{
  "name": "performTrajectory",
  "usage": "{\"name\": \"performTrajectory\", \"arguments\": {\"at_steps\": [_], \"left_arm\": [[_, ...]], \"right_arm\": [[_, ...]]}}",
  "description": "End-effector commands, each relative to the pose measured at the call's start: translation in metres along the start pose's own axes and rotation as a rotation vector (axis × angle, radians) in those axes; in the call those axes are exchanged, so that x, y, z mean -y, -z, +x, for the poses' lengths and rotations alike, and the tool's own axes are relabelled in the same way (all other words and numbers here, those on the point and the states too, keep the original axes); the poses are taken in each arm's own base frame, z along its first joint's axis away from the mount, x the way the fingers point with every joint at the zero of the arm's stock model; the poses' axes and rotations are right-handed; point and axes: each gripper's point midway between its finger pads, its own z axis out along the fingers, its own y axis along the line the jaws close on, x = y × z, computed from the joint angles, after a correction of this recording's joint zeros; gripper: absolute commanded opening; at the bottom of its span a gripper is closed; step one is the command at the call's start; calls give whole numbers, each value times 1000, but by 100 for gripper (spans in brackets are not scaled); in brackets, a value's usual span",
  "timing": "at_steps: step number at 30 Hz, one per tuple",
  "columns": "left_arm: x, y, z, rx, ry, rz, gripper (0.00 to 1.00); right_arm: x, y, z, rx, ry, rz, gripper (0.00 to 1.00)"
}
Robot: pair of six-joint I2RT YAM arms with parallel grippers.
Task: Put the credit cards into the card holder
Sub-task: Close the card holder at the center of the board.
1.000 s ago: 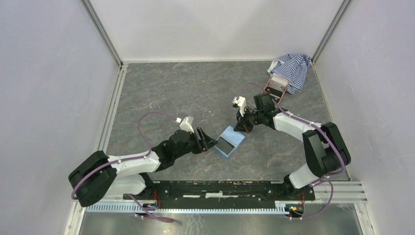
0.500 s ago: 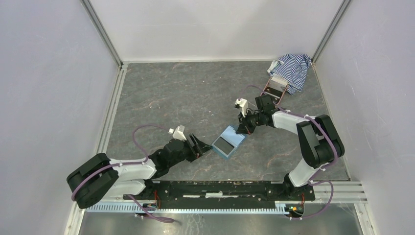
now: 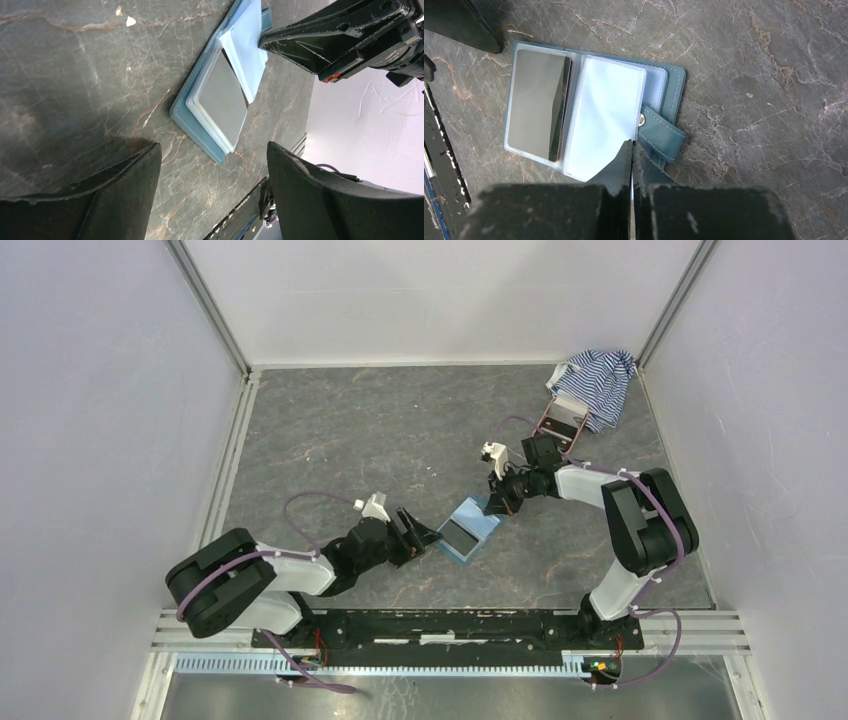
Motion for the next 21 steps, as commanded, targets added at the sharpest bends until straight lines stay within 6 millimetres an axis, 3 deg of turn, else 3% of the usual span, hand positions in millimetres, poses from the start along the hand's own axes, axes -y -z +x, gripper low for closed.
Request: {"name": "performTrajectory", "arguments": {"at_steps": [1,12,15,21], "left_arm": [[8,-12,-6,11,-6,22,84],[-8,-24,-1,-29,46,38,80],[3,-22,-4,-21,25,93,80],[51,-18,-7,-31,-53,298,80]], "right_arm": [[12,-5,21,-76,-20,37,0],[14,-6,28,-101,-30,43,0],[14,-7,30,-104,-35,40,0],[13,-8,31,-107,-42,33,0]]}}
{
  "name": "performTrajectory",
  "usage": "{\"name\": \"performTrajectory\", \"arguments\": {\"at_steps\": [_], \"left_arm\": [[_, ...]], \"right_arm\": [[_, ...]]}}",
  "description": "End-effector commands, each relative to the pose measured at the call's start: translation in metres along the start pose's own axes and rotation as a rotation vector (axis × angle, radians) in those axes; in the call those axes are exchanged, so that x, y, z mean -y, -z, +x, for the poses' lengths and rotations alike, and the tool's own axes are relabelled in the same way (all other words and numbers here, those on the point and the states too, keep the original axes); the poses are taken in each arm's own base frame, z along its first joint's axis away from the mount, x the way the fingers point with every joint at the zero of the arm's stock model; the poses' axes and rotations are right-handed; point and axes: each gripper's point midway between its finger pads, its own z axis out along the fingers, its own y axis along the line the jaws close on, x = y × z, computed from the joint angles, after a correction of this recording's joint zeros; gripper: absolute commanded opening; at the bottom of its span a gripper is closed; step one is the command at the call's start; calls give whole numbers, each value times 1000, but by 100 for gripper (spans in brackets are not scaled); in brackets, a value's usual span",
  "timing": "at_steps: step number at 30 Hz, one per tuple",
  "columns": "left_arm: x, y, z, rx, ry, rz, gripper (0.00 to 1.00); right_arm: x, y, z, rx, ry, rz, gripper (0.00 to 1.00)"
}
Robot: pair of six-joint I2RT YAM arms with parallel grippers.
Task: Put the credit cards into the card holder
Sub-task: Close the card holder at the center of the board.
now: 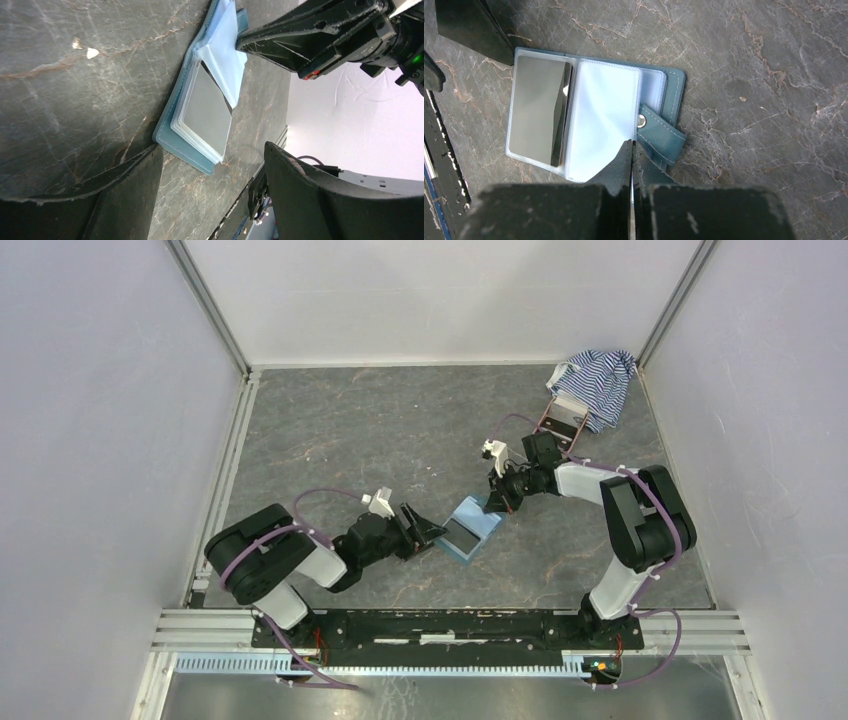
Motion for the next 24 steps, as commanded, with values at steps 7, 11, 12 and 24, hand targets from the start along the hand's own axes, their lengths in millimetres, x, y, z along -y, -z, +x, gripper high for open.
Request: {"name": "performTrajectory", "arguments": {"at_steps": [7,11,12,24], "left_arm": [[68,-1,-7,6,-67,298,78],[74,2,-12,31,-59,318,78],[76,3,-13,38,-58,325,78],[84,-33,-14,14,-46,341,77]], "right_arm": [[10,-7,34,-111,-36,44,0],[10,-7,34,-110,-38,43,0],[10,-7,34,-110,-38,42,0],[8,-5,27,-92,-31,34,0]]}}
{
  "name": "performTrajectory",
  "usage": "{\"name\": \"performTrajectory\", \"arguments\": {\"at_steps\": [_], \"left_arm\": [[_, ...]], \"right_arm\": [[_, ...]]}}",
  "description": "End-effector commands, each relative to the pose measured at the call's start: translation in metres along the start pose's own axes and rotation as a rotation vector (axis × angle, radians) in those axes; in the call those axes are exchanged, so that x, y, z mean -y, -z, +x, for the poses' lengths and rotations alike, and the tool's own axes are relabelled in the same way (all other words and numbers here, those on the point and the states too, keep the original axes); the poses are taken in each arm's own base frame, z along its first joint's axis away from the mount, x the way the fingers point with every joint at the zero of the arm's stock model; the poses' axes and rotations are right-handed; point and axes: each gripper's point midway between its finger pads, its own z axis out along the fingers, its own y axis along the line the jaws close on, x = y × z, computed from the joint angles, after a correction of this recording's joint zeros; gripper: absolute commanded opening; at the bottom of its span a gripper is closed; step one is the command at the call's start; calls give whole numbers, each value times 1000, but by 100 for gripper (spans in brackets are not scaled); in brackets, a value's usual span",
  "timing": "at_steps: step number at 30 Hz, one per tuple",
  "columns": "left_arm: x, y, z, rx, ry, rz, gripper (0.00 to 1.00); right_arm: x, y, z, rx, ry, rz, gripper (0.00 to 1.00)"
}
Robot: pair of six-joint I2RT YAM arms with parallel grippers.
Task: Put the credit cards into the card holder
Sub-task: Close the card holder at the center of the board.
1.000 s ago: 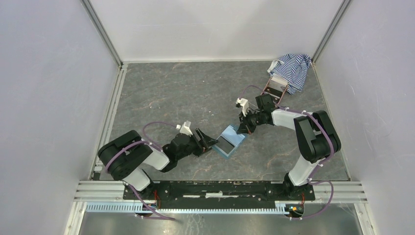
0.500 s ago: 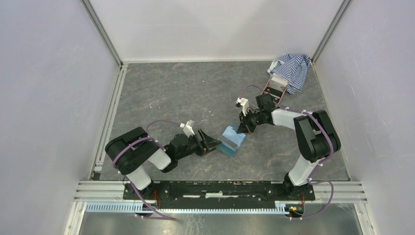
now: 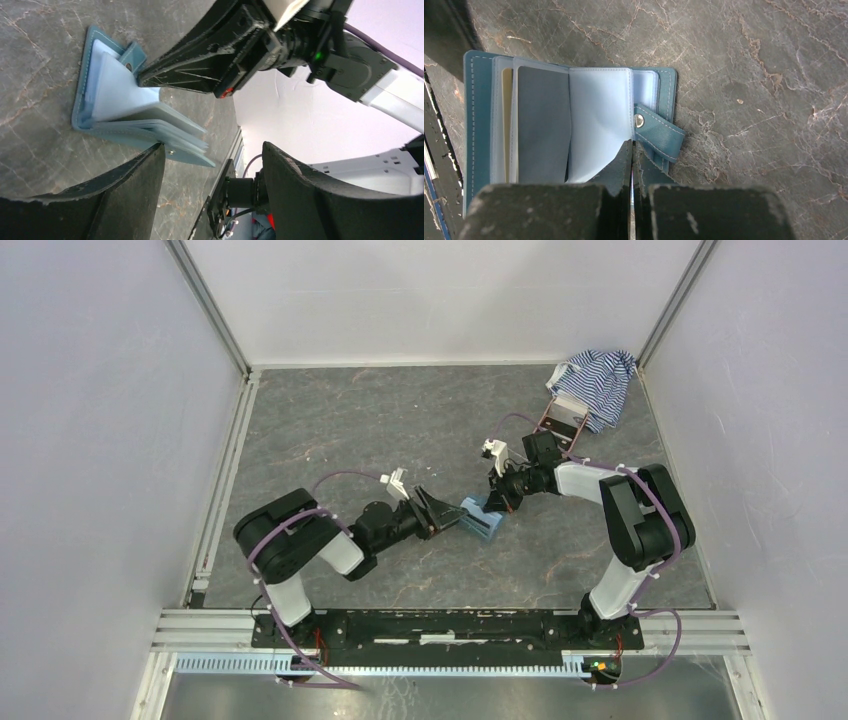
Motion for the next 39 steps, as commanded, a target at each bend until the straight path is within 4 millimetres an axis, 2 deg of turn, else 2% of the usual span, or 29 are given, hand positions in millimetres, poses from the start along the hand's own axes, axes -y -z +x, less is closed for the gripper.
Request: {"name": "performTrajectory", "arguments": {"at_steps": [1,10,14,19,22,31,39], "left_arm": [[7,-17,-3,5,-3,56,77],[-10,-28,-3,8,4,10,77],[-11,-29,-3,10,12,7,76],[-9,-28,-3,8,15,9,76],[-10,-28,-3,6,19,4,75],[-7,-37,-6,4,16,-4,75],[-14,-36,-9,4,-4,-58,75]], "right_arm": [[5,-4,27,-93,-28,35,0],[-1,8,0,-4,14,28,0],[-8,20,-18,74,57,24,0],[-15,27,-28,120,93,15,1],[-16,27,-28,122,98,10,1],[-15,23,-12,57,72,-7,0],[-16,21,-3,39,59,-21,0]]}}
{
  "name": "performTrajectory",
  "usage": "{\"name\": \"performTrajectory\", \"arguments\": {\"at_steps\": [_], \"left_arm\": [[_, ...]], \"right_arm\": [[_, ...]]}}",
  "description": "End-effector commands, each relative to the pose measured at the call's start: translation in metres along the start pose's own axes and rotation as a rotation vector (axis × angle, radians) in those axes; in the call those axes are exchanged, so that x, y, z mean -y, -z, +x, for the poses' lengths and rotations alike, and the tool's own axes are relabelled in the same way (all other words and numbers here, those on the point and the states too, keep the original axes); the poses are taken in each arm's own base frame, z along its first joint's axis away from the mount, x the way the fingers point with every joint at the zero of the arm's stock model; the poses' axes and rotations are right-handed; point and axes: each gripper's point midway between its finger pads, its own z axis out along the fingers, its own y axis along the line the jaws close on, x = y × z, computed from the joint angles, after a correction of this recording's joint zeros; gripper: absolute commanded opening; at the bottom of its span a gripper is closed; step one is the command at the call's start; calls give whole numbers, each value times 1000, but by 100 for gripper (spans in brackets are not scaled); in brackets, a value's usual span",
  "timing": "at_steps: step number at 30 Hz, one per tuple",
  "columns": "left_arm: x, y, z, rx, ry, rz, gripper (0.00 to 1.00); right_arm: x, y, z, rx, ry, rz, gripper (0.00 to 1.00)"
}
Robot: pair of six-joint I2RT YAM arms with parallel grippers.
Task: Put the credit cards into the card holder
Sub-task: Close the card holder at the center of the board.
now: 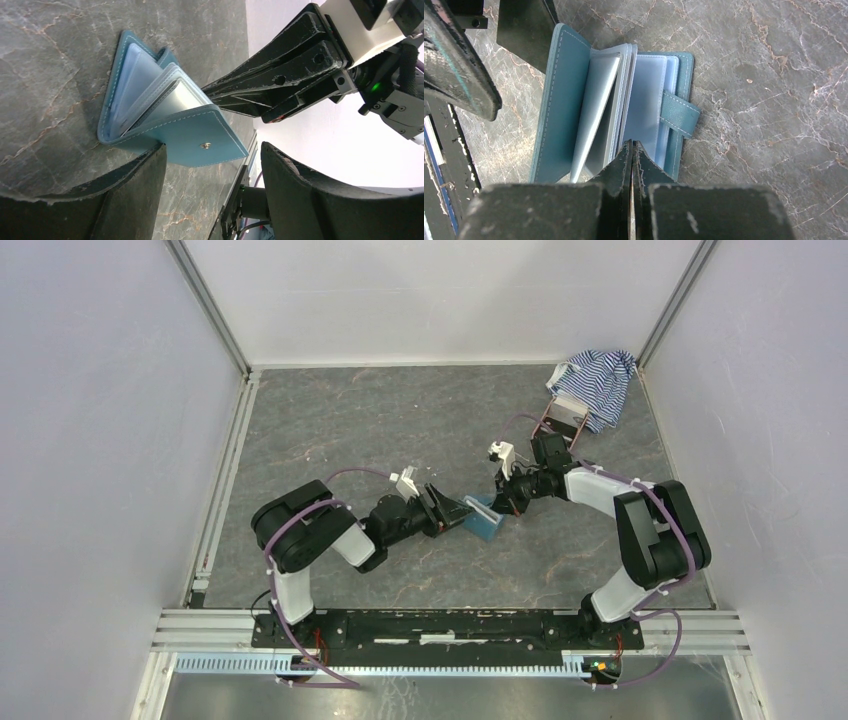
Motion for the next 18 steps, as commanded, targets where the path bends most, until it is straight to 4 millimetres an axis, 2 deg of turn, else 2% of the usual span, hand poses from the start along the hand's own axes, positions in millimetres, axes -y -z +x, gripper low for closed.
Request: {"name": "performTrajectory", "arguments": {"at_steps": [1,10,18], "left_arm": [[12,-4,-12,29,-19,8,75],[15,-7,-19,38,-39,-16,76],[15,1,-23,63,-48,-40,76]], "right_arm": [[-2,-1,-1,10,20,-27,1],[-6,-3,4,-4,8,-45,0],[-31,-12,6,-16,46,-138,0]]}}
